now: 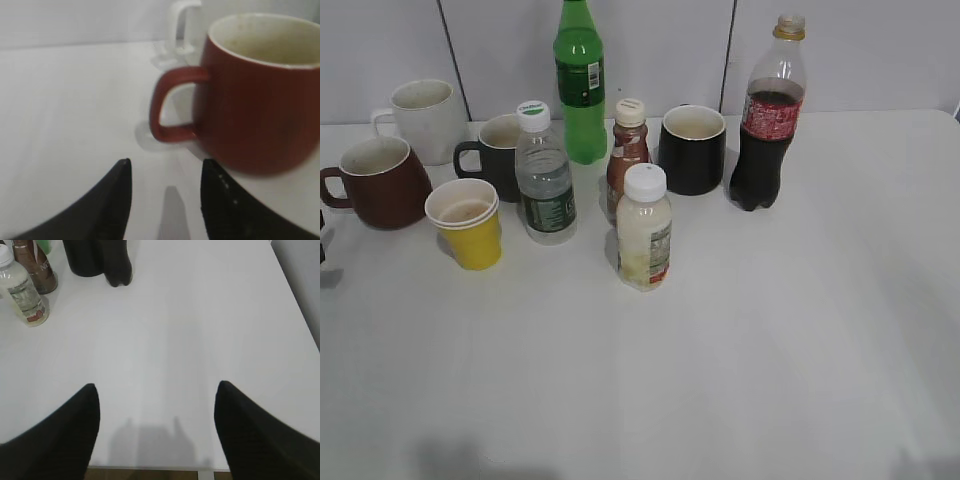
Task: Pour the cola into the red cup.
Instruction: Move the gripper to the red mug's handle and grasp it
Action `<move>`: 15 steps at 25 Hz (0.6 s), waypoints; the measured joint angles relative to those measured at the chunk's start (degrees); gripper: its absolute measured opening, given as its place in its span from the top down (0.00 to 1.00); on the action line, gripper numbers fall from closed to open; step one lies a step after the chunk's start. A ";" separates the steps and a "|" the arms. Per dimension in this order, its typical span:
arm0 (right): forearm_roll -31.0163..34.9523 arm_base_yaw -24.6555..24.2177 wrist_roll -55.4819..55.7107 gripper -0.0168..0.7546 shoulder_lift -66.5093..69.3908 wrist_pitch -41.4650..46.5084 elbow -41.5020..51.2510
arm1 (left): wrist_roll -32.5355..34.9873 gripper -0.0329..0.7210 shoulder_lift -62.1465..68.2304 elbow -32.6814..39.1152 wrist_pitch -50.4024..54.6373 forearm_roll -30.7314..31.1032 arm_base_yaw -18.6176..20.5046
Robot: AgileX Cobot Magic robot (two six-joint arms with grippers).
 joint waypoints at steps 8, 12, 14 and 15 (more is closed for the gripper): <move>0.00 0.00 0.00 0.29 0.00 0.00 0.00 | 0.07 0.49 3.64 -8.21 -0.20 0.92 -1.32; 0.00 0.00 0.00 0.29 0.00 0.00 0.00 | 0.11 0.49 5.08 -11.16 -0.33 -0.36 -3.32; 0.00 0.00 0.00 0.29 0.00 0.00 0.00 | 0.11 0.49 6.00 -12.22 0.08 -1.13 -4.05; 0.00 0.00 0.00 0.29 0.00 0.00 0.00 | 0.11 0.49 6.36 -12.71 0.20 -1.21 -4.25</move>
